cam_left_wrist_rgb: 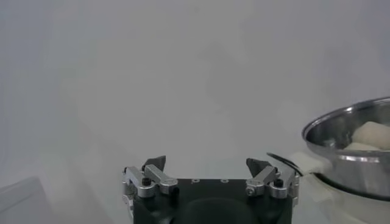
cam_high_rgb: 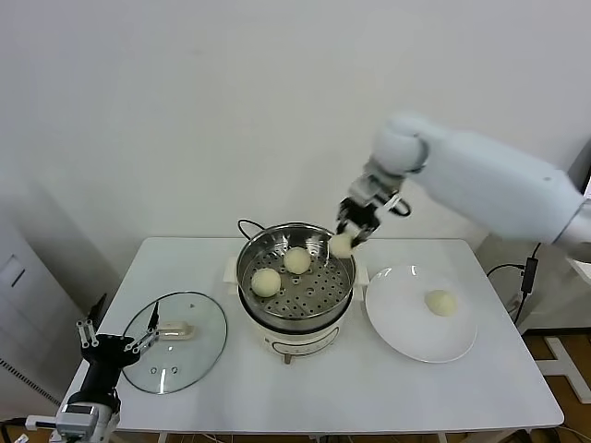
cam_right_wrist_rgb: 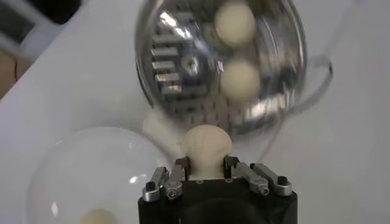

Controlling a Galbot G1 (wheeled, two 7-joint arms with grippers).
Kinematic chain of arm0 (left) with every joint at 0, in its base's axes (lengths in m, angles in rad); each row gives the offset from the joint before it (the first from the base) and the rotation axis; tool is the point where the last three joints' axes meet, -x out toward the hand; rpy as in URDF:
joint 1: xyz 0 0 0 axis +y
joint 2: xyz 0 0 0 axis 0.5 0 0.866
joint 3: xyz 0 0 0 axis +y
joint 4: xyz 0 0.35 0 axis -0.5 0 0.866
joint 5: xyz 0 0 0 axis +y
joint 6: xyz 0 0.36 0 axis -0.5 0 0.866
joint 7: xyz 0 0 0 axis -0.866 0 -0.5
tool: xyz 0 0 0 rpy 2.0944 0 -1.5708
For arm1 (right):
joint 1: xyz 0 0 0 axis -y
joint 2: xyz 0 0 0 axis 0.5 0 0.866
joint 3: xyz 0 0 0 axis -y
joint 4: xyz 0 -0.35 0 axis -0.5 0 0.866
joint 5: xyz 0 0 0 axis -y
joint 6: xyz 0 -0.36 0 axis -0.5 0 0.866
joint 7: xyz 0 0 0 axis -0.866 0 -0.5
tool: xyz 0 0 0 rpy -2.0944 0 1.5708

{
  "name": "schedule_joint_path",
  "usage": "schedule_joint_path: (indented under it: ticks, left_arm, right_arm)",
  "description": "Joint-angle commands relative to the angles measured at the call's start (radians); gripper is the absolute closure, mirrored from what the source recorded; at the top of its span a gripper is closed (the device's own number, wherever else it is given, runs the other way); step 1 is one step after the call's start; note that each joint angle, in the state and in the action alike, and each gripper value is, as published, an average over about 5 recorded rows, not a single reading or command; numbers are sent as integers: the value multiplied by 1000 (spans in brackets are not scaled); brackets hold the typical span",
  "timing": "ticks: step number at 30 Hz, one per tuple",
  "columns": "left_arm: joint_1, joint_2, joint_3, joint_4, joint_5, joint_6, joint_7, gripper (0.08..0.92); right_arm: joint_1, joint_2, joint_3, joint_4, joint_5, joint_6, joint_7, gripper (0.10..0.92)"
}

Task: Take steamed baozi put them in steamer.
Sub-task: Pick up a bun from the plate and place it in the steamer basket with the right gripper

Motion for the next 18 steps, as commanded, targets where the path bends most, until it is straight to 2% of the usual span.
schedule_joint_path:
  ticks: [1,8,15,18]
  left_arm:
    - [4,-15,-3,-6,-1,-4,2,177]
    - [3,-30,-4,-16,-1,-5,2,177]
    - [-1,-32,3,-18,1,-1,1,177]
    - [1,-33,3,-19,2,-2,1,177]
  right_arm:
    - [-115,135,11,172,-258,189,-8,660]
    - [-178,136,-5,184,-288,265,-20,655]
    - [-207,123,-4,199,-313,279,-23,648]
    - [-218,122,1,203,-331,280,-25,613]
